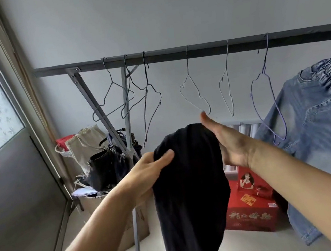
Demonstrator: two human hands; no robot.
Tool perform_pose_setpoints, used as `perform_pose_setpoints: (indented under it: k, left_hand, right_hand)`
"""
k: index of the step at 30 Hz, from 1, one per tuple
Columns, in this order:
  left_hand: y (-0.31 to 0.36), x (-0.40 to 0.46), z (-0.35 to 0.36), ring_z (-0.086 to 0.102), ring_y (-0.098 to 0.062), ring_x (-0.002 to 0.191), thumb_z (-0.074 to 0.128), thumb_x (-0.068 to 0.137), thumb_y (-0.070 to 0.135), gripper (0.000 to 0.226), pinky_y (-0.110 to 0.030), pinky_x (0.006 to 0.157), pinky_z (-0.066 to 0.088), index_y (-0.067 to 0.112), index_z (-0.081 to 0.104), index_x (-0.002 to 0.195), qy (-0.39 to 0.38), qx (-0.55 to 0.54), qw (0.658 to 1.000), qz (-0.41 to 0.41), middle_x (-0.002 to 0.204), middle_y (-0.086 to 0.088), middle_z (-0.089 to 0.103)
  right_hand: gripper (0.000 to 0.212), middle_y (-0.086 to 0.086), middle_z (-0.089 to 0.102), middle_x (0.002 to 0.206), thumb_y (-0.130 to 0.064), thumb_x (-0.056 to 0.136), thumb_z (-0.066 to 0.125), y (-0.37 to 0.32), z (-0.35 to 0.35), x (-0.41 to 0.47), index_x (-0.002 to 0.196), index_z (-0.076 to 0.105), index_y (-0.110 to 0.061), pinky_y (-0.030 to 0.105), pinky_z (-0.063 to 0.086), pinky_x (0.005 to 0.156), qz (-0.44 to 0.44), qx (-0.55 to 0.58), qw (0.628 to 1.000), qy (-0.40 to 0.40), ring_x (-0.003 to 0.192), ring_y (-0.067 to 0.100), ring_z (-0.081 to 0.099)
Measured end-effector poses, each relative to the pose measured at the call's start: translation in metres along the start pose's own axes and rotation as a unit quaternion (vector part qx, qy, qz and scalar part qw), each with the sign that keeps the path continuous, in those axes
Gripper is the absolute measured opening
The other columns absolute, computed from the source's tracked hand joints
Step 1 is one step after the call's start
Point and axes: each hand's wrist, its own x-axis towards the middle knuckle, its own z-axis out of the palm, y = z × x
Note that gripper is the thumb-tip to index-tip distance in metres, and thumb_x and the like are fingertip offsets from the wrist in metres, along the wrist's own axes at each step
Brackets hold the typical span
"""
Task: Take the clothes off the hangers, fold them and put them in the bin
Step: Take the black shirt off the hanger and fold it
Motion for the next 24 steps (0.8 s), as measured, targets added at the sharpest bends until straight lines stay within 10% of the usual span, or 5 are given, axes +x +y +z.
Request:
perform_pose_setpoints:
  k: [4, 9, 18, 24]
  left_hand:
    - [0.014, 0.008, -0.003, 0.073, -0.027, 0.091, 0.057, 0.098, 0.029, 0.034, -0.035, 0.078, 0.061, -0.001, 0.066, 0.110, 0.044, -0.035, 0.998, -0.011, 0.102, -0.017, 0.074]
    - [0.034, 0.012, -0.022, 0.074, -0.019, 0.082, 0.055, 0.098, 0.030, 0.030, -0.029, 0.071, 0.061, 0.002, 0.065, 0.102, 0.042, -0.006, 0.999, -0.009, 0.094, -0.012, 0.075]
    - [0.030, 0.017, -0.026, 0.067, -0.028, 0.109, 0.069, 0.084, 0.020, 0.034, -0.038, 0.099, 0.052, 0.001, 0.069, 0.111, -0.080, -0.030, 0.995, 0.057, 0.115, -0.017, 0.071]
    - [0.034, 0.026, -0.016, 0.073, -0.015, 0.078, 0.065, 0.093, 0.017, 0.012, -0.032, 0.080, 0.054, 0.009, 0.074, 0.090, 0.111, 0.040, 0.988, 0.102, 0.083, -0.003, 0.077]
  right_hand:
    - [0.060, 0.013, 0.069, 0.120, -0.051, 0.078, 0.073, 0.026, -0.009, -0.006, 0.118, 0.067, -0.007, 0.045, 0.040, 0.108, 0.029, -0.127, 0.990, -0.049, 0.116, 0.029, 0.063]
    - [0.014, 0.007, 0.071, 0.082, -0.015, 0.092, 0.061, 0.021, -0.005, -0.010, 0.094, 0.070, -0.005, 0.022, 0.050, 0.057, -0.073, -0.054, 0.994, 0.057, 0.070, 0.017, 0.067]
    - [0.018, 0.001, 0.075, 0.096, -0.014, 0.100, 0.051, -0.007, 0.011, -0.011, 0.102, 0.069, -0.017, 0.026, 0.057, 0.072, -0.202, -0.018, 0.972, 0.122, 0.089, 0.015, 0.072]
    - [0.018, -0.001, 0.072, 0.084, -0.013, 0.098, 0.056, -0.013, -0.004, -0.011, 0.088, 0.069, -0.019, 0.026, 0.052, 0.067, -0.214, -0.071, 0.949, 0.219, 0.080, 0.016, 0.069]
